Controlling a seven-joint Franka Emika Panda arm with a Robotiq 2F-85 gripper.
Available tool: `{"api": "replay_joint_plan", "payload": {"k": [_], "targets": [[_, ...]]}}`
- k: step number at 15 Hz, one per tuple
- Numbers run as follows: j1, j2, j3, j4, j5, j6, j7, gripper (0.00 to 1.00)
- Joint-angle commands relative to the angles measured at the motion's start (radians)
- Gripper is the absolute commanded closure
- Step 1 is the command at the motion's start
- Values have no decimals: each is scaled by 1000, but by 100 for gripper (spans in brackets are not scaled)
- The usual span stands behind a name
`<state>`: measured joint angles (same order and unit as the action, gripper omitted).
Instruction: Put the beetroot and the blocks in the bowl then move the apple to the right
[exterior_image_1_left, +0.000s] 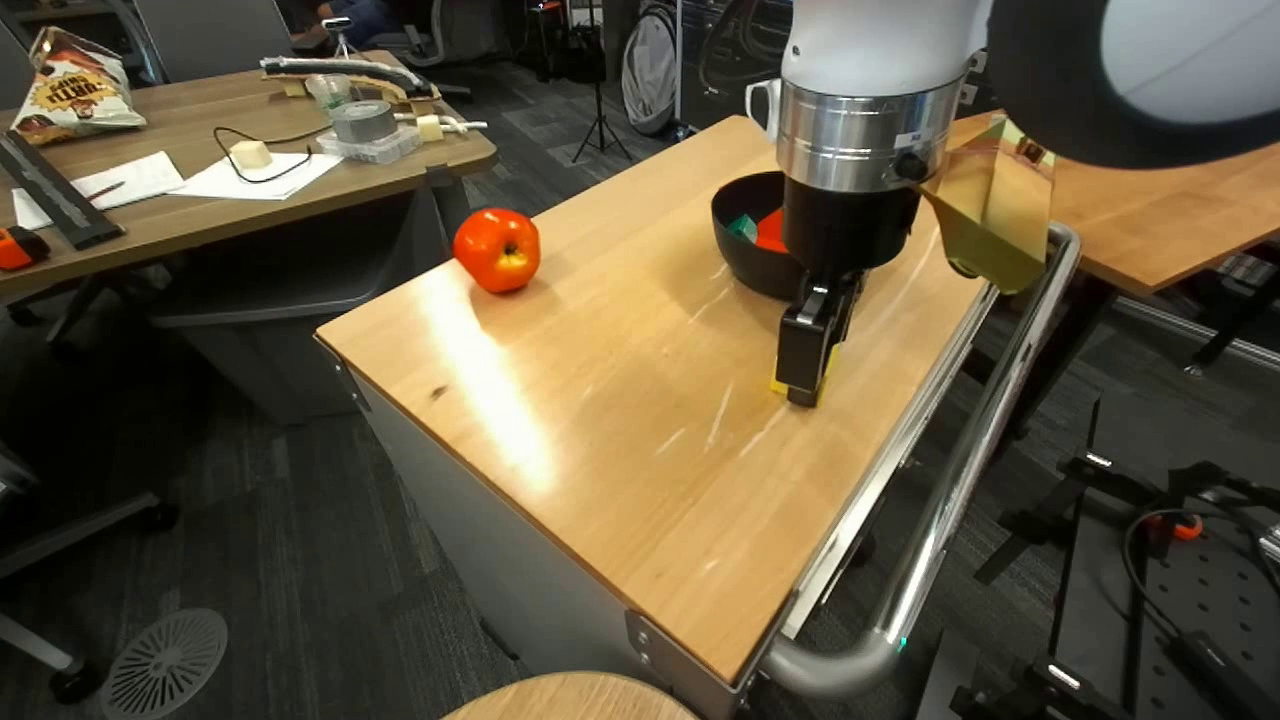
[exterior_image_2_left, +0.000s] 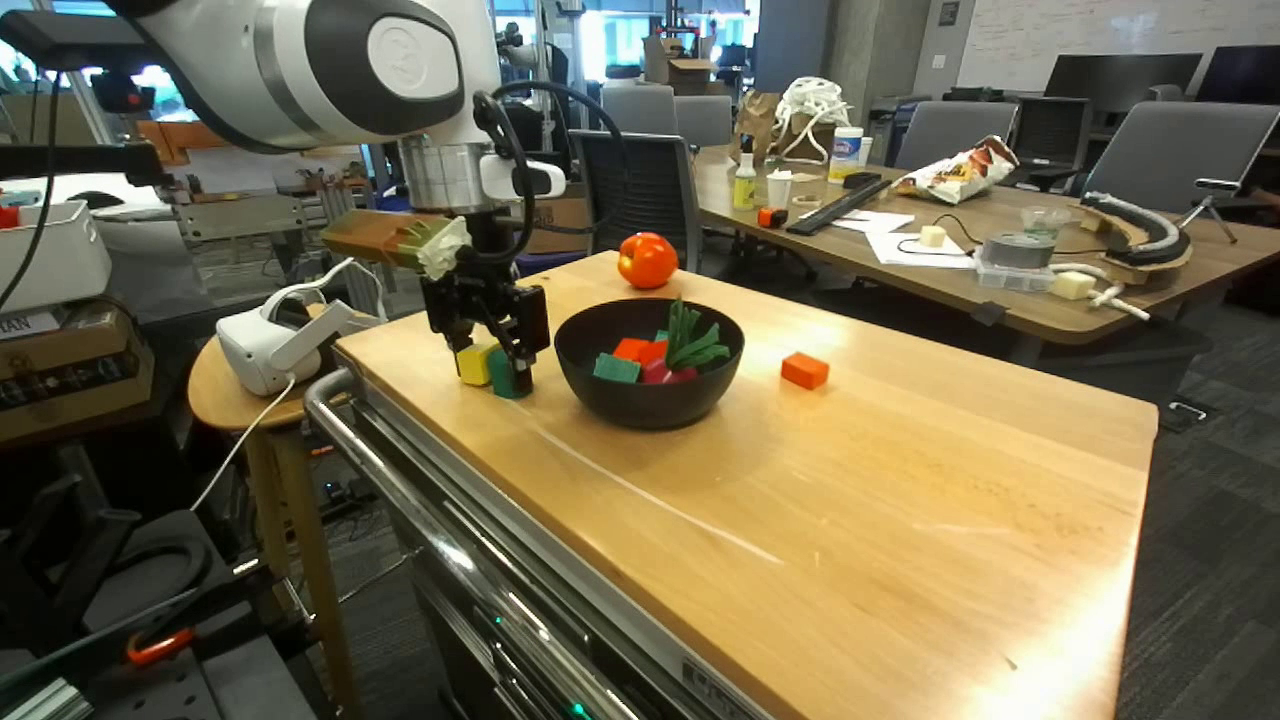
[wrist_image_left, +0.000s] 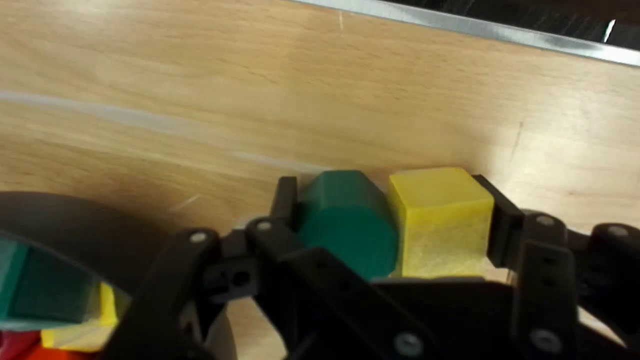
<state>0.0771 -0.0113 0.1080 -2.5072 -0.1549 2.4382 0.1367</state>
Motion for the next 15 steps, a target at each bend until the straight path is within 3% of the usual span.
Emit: {"api": "replay_joint_plan", "payload": {"k": [1,5,10,15], "targets": [[6,3,-4,16,-7,13,-11,46],[11,-73,1,12,-29,-3,-12,46],[-42,-288,-7,22,-217,-41,39,46],[-107,-222,-21,125,-304,-81,-37,46]]}}
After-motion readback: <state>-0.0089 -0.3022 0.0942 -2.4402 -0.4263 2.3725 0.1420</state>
